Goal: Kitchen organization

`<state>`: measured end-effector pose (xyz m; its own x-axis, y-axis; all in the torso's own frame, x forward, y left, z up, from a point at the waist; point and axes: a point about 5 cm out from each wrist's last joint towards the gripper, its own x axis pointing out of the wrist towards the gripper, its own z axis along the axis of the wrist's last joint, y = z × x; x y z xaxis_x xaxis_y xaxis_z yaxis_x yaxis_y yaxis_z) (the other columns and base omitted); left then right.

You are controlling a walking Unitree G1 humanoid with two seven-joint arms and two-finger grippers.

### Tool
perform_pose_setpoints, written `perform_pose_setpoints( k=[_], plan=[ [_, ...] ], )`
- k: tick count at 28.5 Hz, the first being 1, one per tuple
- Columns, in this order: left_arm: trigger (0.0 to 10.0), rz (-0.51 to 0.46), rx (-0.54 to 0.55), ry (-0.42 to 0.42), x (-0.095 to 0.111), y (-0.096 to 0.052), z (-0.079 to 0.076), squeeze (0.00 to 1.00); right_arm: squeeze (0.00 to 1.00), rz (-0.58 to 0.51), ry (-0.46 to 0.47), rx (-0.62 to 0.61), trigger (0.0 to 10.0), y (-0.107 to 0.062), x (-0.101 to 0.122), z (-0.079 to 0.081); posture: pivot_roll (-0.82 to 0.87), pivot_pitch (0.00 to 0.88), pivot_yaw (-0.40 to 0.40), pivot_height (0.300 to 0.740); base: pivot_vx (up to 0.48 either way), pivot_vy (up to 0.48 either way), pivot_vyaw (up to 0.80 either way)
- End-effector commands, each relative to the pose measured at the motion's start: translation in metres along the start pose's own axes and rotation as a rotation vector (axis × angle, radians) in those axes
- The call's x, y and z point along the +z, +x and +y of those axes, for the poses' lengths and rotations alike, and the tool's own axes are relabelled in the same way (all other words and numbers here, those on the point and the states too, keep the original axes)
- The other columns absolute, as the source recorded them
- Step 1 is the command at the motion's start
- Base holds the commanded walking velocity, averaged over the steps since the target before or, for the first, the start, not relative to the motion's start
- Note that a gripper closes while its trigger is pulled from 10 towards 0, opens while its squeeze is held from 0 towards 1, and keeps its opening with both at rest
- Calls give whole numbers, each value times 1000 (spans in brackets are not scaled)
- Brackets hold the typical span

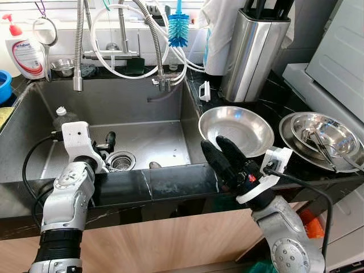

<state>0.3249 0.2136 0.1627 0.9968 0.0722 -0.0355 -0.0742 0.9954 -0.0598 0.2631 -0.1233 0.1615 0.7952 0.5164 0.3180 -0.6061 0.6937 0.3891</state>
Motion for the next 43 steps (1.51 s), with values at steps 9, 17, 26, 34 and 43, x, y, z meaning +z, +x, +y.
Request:
perform_pose_setpoints(
  k=[9, 17, 26, 34, 43],
  plan=[
    [10000, -43, -14, 42, 6, -2, -3, 0, 624, -74, -57, -398, 10000, 5, 24, -35, 67, 4, -38, 740, 0, 0, 0],
    [10000, -53, -15, 54, 6, -2, -3, 0, 0, -123, -67, -516, 10000, 15, 35, -32, 68, 5, -38, 740, 0, 0, 0],
    [10000, -59, -17, 53, 7, -2, -4, 0, 0, -84, 0, -577, 0, 18, 26, -29, 68, 0, -40, 740, 0, 0, 0],
    [10000, -66, -22, 60, 6, -2, -5, 0, 0, -87, 27, -638, 0, 17, 27, -24, 71, 0, -44, 740, 0, 0, 0],
    [10000, -62, -29, 60, 5, -3, -7, 0, 0, -66, 25, -702, 8078, 14, 25, -23, 69, 0, -48, 740, 0, 0, 0]
  ],
)
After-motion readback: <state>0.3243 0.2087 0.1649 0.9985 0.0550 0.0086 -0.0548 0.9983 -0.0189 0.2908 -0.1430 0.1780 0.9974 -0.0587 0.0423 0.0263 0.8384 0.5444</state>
